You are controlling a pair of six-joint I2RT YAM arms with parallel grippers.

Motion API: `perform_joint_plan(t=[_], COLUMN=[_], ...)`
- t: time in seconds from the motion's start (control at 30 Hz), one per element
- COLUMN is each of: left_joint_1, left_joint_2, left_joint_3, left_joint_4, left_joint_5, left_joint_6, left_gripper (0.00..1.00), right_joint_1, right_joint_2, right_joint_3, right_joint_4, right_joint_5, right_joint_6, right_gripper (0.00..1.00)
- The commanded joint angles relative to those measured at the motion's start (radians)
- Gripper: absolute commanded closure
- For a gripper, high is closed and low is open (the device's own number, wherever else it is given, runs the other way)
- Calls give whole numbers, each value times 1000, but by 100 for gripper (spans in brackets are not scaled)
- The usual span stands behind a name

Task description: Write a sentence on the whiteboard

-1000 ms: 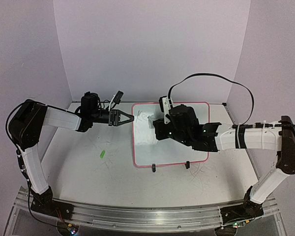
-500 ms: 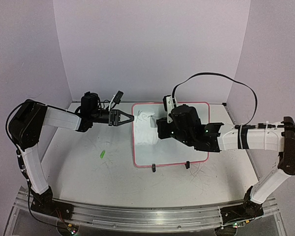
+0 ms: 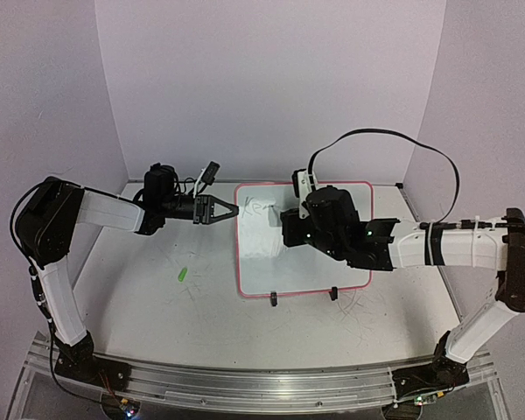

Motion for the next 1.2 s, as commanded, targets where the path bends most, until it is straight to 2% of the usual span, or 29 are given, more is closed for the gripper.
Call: perform_joint_plan(t=[0.0, 0.53, 1.17], left_joint_1=[-8, -7, -7], left_joint_2=[-52, -52, -51], left_joint_3=[4, 4, 6], left_joint_4=[20, 20, 20], left_joint_5=[51, 51, 52], left_joint_6=[4, 4, 4], left_gripper=[100, 100, 100], right_joint_1=[-19, -18, -12], right_joint_2=[16, 60, 28], right_joint_3=[37, 67, -9], right_joint_4=[6, 10, -5], right_joint_5=[15, -37, -56], right_joint_6=[-23, -21, 31], right_gripper=[100, 100, 100])
